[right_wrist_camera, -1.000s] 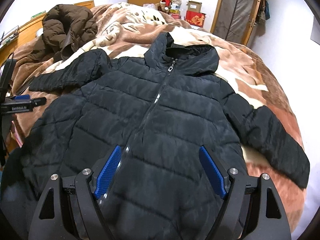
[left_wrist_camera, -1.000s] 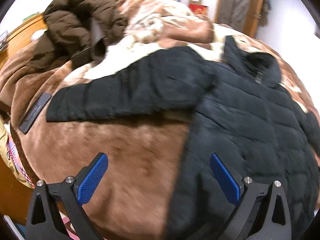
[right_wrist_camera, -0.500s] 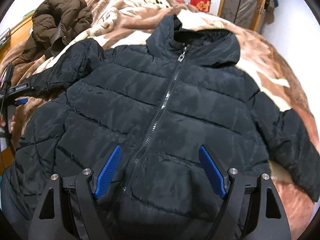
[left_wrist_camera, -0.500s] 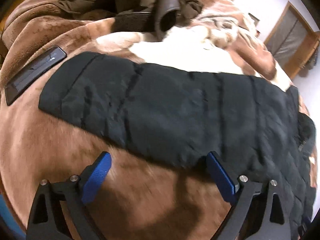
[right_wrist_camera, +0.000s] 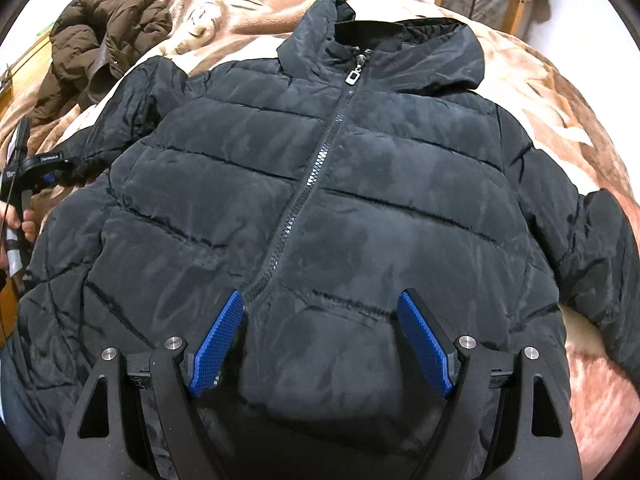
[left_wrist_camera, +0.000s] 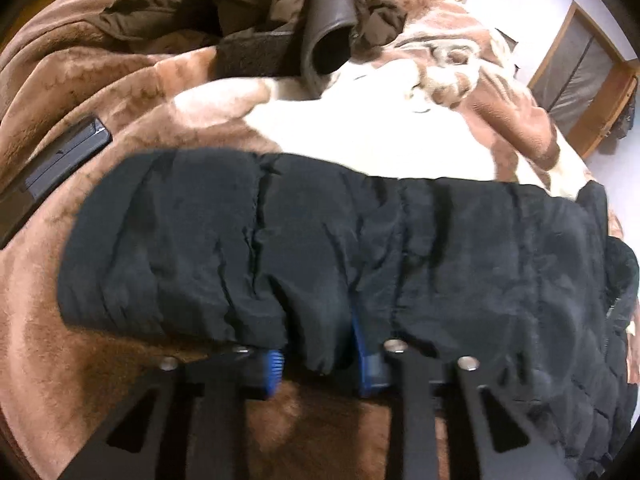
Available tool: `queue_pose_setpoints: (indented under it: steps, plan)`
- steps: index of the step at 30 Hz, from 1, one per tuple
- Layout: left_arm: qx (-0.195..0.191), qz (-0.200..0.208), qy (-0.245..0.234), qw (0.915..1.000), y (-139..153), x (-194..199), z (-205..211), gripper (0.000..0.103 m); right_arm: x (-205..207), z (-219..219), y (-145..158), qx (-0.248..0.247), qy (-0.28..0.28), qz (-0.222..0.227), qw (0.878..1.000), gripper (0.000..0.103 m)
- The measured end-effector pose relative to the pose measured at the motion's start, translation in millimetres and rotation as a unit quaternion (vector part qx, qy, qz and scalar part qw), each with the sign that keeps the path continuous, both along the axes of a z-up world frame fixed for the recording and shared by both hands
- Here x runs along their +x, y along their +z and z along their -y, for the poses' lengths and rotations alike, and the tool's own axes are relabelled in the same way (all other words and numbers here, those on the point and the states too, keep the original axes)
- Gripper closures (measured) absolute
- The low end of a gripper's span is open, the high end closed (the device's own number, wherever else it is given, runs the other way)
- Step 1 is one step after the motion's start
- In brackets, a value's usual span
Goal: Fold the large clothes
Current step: 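Fold the held sleeve across the jacket body with the left tool, then release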
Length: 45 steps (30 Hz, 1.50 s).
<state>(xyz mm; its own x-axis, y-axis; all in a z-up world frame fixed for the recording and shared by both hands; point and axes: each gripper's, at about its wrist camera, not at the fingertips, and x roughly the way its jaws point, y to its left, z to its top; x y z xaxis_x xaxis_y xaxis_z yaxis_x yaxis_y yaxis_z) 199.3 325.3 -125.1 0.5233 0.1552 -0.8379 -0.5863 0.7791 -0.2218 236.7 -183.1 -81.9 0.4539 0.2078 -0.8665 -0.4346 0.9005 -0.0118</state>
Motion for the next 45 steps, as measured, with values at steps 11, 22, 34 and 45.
queue_pose_setpoints:
  steps: [11,22,34,45]
  plan:
    - [0.053,0.095,-0.079,0.9909,131,-17,65,0.083,-22,30,24,0.008,-0.028,0.025,0.999,0.023]
    - [0.08,0.134,-0.251,0.9553,188,27,218,0.083,-30,85,43,0.044,-0.078,0.04,0.995,0.023]
    - [0.012,0.047,-0.397,0.9165,83,76,369,0.038,-23,141,19,0.063,-0.13,0.017,0.989,0.023]
    - [-0.039,0.102,-0.46,0.8811,121,42,403,0.018,-25,153,29,0.067,-0.144,0.031,0.987,0.023]
